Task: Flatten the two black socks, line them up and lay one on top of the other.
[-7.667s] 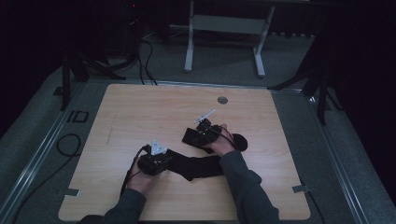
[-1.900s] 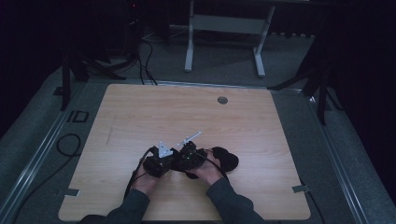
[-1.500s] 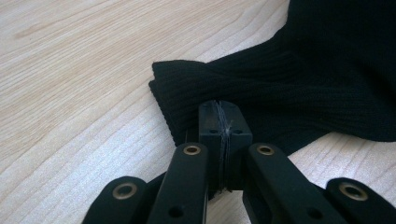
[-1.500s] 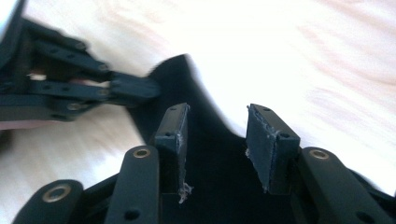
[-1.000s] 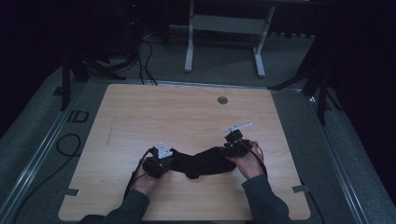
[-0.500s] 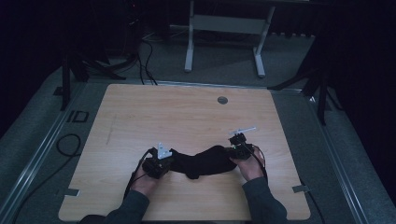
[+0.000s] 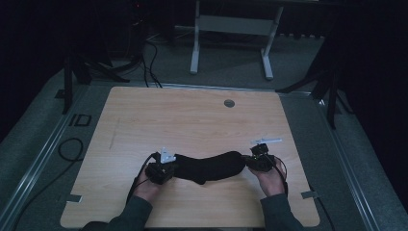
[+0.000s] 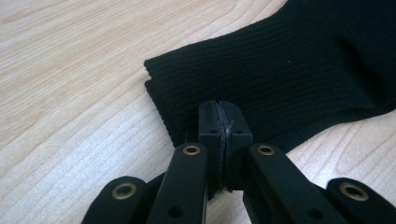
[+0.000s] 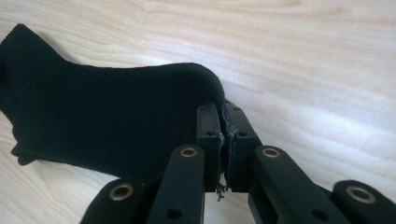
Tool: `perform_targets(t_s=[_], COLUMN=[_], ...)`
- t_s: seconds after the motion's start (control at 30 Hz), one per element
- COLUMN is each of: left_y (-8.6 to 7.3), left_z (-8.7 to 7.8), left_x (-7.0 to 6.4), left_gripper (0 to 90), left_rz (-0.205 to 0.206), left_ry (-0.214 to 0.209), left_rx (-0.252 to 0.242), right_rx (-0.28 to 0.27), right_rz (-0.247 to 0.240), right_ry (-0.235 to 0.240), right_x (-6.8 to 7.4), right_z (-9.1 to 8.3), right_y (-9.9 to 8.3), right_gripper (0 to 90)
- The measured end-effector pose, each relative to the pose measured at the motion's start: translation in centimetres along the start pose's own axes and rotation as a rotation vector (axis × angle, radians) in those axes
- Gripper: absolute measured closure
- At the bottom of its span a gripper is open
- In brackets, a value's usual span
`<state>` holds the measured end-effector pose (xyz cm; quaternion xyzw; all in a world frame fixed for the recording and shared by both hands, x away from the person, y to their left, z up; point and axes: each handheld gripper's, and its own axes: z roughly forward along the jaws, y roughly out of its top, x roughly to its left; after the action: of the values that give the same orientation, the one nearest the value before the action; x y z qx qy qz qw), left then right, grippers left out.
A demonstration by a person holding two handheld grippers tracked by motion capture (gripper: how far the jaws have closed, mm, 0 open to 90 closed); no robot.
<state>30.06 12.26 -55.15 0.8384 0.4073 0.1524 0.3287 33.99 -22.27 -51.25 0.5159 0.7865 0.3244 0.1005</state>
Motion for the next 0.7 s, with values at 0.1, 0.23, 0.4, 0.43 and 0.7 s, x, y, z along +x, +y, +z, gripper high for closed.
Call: perform_targets(t_s=[0.1,0.23,0.4,0.43,0.7], left_y=[0.0,0.0,0.0,0.0,0.1], left_z=[-0.1,-0.1,-0.1,-0.1,-0.1], left_x=[0.0,-0.1,-0.1,-0.2,-0.3], left_gripper=[88.4,87.8,85.9,85.9,82.8], left_rz=[0.0,0.005,0.014,0.015,0.042], left_ry=[-0.008,-0.005,-0.003,-0.003,0.04], left_rx=[0.003,0.006,0.004,0.004,0.01], right_rx=[0.002,-0.005,-0.011,-0.011,-0.115], right_rz=[0.011,0.015,0.035,0.035,0.052], right_ry=[0.012,0.041,0.025,0.025,0.031], right_x=[-0.2,-0.3,-0.7,-0.7,-2.0], right_z=[0.3,1.0,1.8,1.8,-0.2], right_y=[-0.4,-1.0,-1.6,-1.6,-1.7], right_gripper=[86.0,85.2,81.4,81.4,58.4])
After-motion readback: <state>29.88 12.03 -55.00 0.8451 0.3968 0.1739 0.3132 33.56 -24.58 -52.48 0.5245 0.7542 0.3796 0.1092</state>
